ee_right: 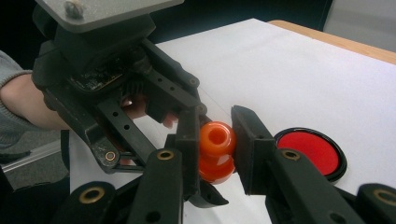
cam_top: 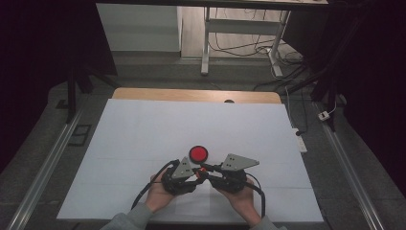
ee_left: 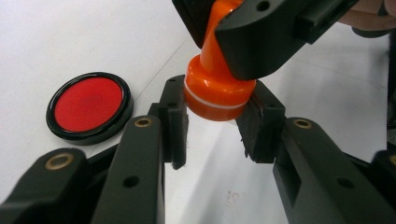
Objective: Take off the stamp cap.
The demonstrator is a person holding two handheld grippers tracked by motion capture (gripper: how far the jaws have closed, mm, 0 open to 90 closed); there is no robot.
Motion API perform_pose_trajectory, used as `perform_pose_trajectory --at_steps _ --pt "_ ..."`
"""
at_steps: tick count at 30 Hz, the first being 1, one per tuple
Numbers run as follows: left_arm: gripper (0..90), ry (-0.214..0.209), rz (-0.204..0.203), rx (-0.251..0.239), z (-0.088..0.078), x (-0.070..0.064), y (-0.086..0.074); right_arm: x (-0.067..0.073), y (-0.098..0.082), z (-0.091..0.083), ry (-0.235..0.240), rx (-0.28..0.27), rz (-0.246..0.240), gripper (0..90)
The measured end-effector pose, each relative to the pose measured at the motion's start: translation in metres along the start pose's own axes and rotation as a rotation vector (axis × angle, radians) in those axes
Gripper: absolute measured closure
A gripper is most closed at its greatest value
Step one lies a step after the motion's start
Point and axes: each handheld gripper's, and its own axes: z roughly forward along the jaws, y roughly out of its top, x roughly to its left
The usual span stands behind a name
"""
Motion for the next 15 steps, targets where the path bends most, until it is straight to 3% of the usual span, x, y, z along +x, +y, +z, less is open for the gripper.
perform_pose_trajectory --at_steps 15 --pt "65.2 0.023 0.019 0.011 0.001 -0.0019 -0.0007 -0.0007 -0.0009 0.0008 -0.002 0.006 0.015 72.4"
